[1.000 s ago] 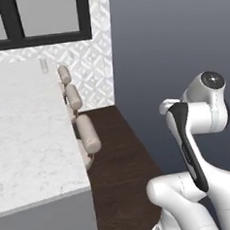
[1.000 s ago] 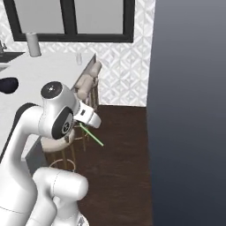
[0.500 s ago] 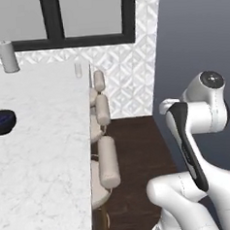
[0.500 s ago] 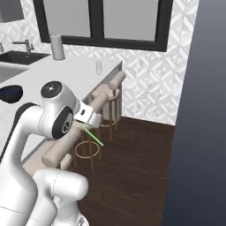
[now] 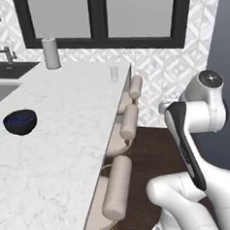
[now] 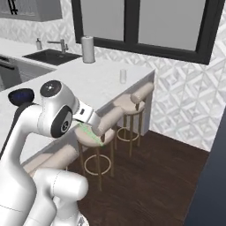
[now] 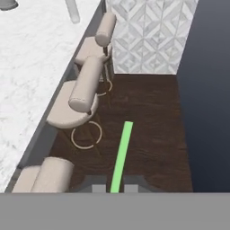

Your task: Take a straw from the drawer in front and place it inside the glass cup on the dining counter.

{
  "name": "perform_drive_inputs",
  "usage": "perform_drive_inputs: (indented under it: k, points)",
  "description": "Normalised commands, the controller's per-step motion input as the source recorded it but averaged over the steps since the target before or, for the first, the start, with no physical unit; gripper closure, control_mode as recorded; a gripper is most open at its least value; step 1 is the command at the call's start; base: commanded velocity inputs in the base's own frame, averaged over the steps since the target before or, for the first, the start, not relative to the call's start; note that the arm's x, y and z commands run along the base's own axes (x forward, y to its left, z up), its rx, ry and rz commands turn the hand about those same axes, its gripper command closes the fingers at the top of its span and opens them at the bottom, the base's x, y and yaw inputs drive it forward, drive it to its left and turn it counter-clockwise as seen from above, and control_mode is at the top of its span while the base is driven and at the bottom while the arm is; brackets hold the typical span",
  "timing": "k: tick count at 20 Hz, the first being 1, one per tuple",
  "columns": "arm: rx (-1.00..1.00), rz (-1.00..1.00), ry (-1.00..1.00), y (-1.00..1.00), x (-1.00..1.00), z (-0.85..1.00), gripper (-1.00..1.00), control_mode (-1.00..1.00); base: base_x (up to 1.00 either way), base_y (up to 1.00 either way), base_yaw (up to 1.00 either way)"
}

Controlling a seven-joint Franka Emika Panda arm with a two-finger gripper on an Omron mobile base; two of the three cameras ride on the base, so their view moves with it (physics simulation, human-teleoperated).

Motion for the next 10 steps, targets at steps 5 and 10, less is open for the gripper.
perform_drive_inputs:
  k: [5,10]
  points:
    - [0.00,0.00,0.00,0.00,0.00,0.00,1.00,1.00,0.22,-1.00,0.34]
    - [0.00,0.00,0.00,0.00,0.00,0.00,1.00,1.00,0.41,-0.90,0.40]
